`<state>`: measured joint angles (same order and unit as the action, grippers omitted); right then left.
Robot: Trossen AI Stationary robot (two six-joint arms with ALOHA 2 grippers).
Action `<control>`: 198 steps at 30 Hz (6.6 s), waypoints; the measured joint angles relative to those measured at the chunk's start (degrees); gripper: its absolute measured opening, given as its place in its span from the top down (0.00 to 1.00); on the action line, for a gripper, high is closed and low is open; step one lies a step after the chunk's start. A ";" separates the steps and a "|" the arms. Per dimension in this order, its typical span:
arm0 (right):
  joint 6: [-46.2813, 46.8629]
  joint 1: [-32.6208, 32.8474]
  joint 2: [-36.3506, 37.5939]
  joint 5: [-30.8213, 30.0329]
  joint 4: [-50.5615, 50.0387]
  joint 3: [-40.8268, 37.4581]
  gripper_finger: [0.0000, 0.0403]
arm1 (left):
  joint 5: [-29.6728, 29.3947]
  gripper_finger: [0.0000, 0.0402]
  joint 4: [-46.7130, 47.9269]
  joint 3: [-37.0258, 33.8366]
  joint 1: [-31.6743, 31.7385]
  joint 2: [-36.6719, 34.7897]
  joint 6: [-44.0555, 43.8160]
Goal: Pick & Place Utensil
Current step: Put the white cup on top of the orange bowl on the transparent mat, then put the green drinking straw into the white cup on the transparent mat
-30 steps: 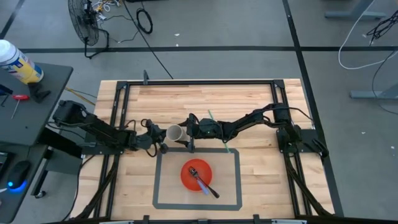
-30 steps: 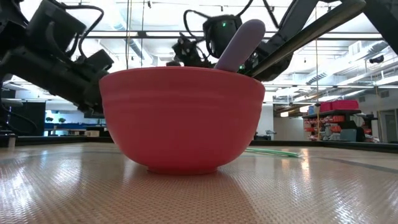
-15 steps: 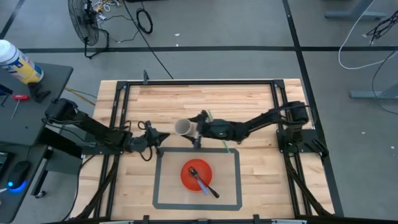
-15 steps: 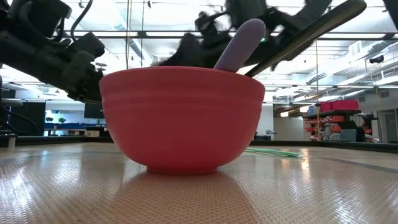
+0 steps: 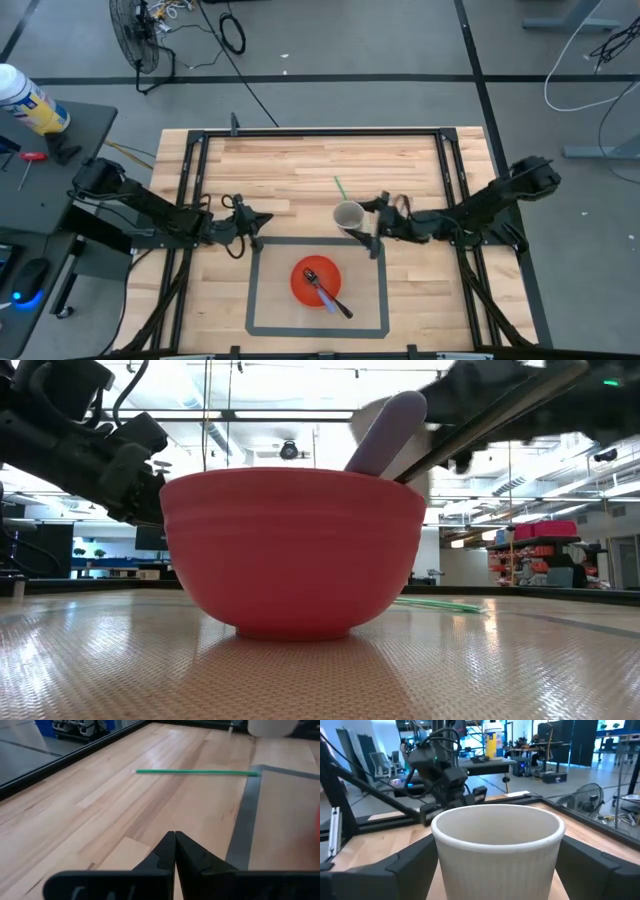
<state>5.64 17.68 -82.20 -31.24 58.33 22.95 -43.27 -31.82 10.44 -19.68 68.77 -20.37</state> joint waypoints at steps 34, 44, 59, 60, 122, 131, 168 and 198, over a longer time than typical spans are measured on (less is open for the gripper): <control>-2.07 19.31 -25.62 -11.65 31.74 -7.69 0.13 | -5.18 0.97 -7.80 -0.04 0.97 0.20 -10.18; -3.70 19.23 -28.02 -13.22 31.46 -6.44 0.13 | -4.96 0.97 -7.80 -0.04 0.98 0.20 -12.15; -2.03 18.78 -26.34 -12.14 27.19 -6.44 0.02 | -4.17 0.97 -7.80 -0.04 0.98 0.20 -12.12; -1.82 18.96 -25.69 -11.75 26.28 -6.44 0.02 | -3.82 0.97 -7.80 -0.04 0.98 0.20 -12.12; 29.08 -27.78 -18.08 21.14 -97.08 45.82 0.23 | 15.27 0.97 -7.97 0.07 0.42 0.20 -7.42; 31.46 -28.50 -24.09 21.84 -96.85 45.80 0.33 | 14.84 0.97 -7.75 0.09 -1.49 0.20 -7.56; 42.55 -24.90 -28.90 20.66 -93.54 45.75 0.91 | 4.35 0.97 -9.35 0.11 -1.40 0.20 -7.62; 22.88 5.07 15.10 -24.15 -76.11 34.32 0.91 | 8.86 0.97 -5.73 0.11 -1.43 0.20 -8.93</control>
<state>28.52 22.75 -67.10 -55.40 -17.77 57.28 -34.40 -37.55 10.55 -21.10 68.97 -29.30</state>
